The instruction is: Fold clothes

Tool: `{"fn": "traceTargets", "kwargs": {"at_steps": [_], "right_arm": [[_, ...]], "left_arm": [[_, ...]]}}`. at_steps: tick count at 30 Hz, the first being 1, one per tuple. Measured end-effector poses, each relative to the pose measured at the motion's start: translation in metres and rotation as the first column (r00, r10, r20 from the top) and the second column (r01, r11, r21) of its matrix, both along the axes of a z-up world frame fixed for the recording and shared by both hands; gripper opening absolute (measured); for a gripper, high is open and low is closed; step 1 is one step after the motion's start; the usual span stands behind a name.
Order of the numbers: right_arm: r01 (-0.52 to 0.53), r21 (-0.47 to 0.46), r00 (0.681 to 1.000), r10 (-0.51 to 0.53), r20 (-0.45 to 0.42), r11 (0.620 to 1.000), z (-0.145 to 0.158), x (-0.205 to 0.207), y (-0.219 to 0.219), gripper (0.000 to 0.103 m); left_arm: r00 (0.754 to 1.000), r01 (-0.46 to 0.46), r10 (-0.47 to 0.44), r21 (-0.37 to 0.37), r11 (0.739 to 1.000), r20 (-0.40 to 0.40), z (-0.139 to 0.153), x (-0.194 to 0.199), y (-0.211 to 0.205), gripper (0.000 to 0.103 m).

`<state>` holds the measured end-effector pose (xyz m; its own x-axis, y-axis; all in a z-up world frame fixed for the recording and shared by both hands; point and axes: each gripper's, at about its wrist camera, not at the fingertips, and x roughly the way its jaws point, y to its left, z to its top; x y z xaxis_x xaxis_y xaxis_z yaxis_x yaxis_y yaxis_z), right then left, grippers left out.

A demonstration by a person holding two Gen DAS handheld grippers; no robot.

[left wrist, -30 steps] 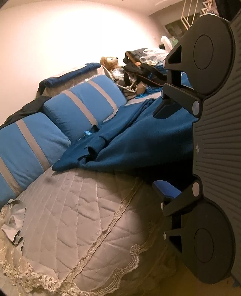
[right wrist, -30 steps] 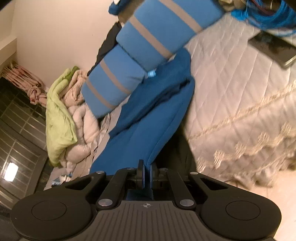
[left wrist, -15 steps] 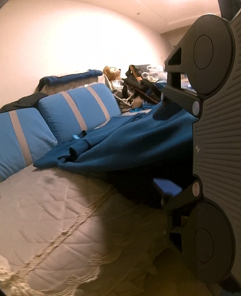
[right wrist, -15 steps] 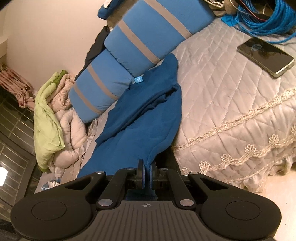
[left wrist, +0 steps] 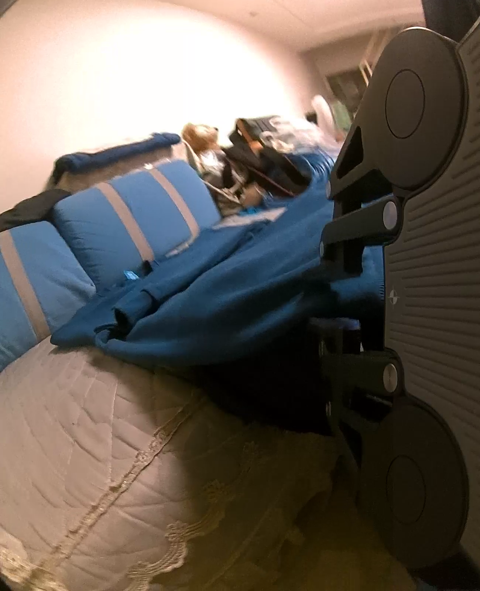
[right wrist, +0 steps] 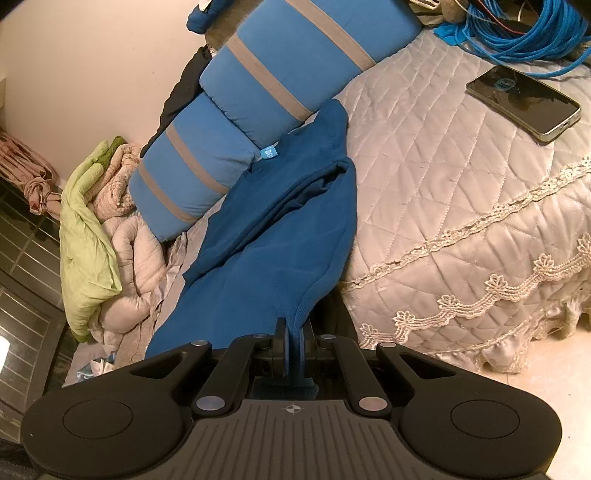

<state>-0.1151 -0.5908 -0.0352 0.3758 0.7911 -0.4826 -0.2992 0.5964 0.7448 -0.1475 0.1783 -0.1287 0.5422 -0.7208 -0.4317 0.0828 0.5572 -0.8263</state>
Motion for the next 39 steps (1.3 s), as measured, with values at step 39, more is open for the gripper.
{"fn": "traceTargets", "kwargs": {"at_steps": [39], "right_arm": [[-0.205, 0.2, 0.964, 0.161, 0.212, 0.958, 0.061, -0.035, 0.0, 0.007]], "left_arm": [[0.933, 0.098, -0.092, -0.001, 0.995, 0.349, 0.101, -0.034, 0.008, 0.005]]}}
